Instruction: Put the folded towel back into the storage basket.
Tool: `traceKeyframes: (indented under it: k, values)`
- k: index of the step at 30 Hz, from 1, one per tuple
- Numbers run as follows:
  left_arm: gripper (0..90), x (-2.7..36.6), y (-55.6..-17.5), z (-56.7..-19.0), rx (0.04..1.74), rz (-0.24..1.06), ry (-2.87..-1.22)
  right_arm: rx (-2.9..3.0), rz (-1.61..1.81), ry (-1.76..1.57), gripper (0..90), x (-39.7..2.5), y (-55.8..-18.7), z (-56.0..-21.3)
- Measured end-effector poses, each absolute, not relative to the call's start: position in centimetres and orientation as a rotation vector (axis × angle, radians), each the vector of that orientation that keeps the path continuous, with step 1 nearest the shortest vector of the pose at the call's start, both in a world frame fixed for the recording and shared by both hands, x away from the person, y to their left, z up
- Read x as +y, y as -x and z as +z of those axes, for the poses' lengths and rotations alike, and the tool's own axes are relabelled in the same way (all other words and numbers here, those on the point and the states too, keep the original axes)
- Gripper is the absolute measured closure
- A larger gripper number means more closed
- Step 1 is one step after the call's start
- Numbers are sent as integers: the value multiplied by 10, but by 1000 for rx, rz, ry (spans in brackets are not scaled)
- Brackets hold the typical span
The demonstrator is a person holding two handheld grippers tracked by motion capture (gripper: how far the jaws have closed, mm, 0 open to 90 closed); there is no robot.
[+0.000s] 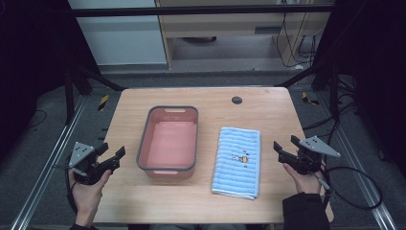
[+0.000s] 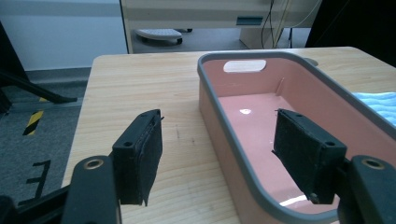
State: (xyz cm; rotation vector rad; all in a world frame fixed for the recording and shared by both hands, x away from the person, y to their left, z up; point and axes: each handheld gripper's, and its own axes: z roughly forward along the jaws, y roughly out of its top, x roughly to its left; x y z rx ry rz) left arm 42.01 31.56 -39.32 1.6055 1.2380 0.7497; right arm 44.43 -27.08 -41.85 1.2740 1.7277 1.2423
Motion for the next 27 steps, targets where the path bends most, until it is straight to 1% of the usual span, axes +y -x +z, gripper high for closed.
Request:
traceKeyframes:
  k: [9,20,27]
  values:
    - [305,293,-422,-388,1177,742,-1634,1723,1252,-1275,342,-274,-444,-409]
    - [303,272,-427,-384,1139,724,-1651,1741,1264,-1253,332,-268,-450,-402]
    - [303,250,-430,-378,1102,703,-1649,1737,1281,-1229,311,-264,-452,-391]
